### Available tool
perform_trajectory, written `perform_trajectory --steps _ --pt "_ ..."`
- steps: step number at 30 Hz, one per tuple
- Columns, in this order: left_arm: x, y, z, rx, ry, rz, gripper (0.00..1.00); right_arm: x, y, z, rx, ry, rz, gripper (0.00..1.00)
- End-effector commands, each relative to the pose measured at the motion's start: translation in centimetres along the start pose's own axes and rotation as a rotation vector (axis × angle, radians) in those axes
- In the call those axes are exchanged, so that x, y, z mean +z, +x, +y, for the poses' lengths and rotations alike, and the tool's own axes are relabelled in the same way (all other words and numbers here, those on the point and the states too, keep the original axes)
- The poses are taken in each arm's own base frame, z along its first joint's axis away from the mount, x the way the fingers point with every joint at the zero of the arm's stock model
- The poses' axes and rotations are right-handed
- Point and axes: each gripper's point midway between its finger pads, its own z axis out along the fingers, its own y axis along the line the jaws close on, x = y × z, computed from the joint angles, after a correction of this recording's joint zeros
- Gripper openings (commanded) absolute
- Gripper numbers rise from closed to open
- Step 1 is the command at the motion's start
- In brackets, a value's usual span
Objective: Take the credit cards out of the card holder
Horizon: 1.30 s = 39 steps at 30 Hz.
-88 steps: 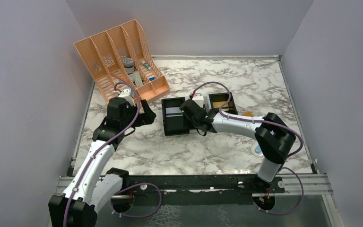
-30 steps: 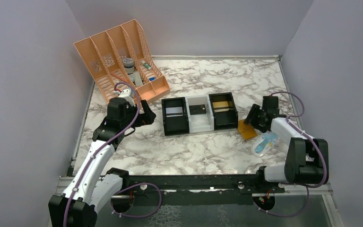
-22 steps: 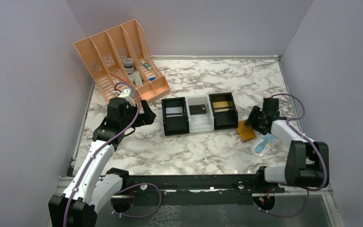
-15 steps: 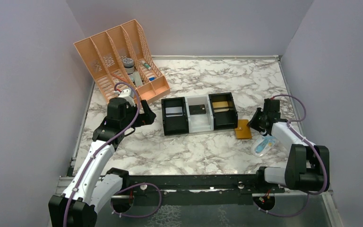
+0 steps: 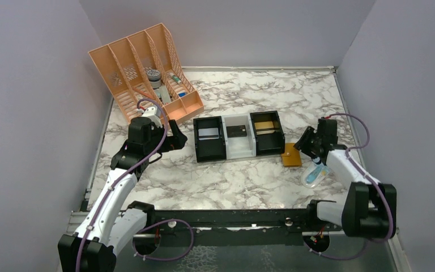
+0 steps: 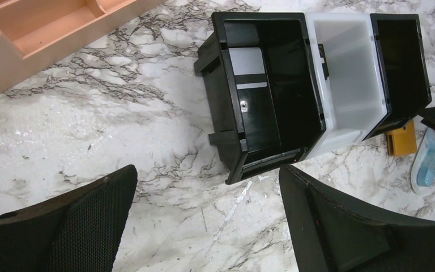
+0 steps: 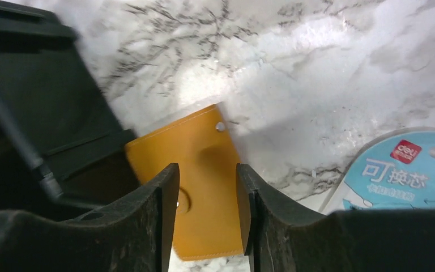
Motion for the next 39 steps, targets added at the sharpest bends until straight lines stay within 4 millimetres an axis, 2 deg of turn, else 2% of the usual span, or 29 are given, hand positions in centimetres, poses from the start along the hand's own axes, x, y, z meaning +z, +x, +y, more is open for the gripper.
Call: perform_trajectory --steps 1,7,8,11,14,16,20,23,28,31,36,39 --pt "0.0 0.0 -0.5 -0.006 0.029 0.006 0.99 1.9 1.4 -0.4 -0.045 0.018 0.122 0.43" --pt "0.2 0.0 -0.6 -0.005 0.033 0.011 0.99 3.4 3.4 -0.5 -0.049 -0.011 0.193 0.43" --pt "0.2 0.0 -0.6 -0.005 0.033 0.012 0.99 3.4 3.4 -0.5 -0.046 -0.006 0.192 0.39" --pt "0.2 0.0 -0.6 -0.005 0.036 0.014 0.99 3.0 2.7 -0.6 -0.037 0.008 0.158 0.19" --pt "0.2 0.0 -0.7 -0.006 0.038 0.014 0.99 2.3 1.9 -0.6 -0.031 0.011 0.105 0.07" --pt "0.2 0.1 -0.7 -0.006 0.041 0.015 0.99 1.7 1.4 -0.4 -0.028 0.004 0.068 0.02" --pt "0.2 0.2 -0.8 -0.007 0.047 0.019 0.99 1.0 0.8 0.1 -0.019 -0.025 0.03 0.01" --pt "0.2 0.3 -0.8 -0.006 0.051 0.02 0.99 1.3 0.8 0.5 -0.023 -0.044 0.046 0.26" --pt "0.4 0.2 -0.9 -0.006 0.054 0.024 0.99 3.3 2.0 0.2 -0.082 -0.035 0.163 0.46" --pt "0.5 0.2 -1.0 -0.005 0.058 0.028 0.99 3.9 3.0 0.4 -0.1 -0.06 0.22 0.47" --pt "0.5 0.2 -1.0 -0.002 0.061 0.03 0.99 4.0 3.3 -0.5 -0.106 -0.012 0.216 0.51" --pt "0.5 0.2 -1.1 -0.003 0.066 0.031 0.99 4.0 3.6 -0.3 -0.129 -0.003 0.225 0.5"
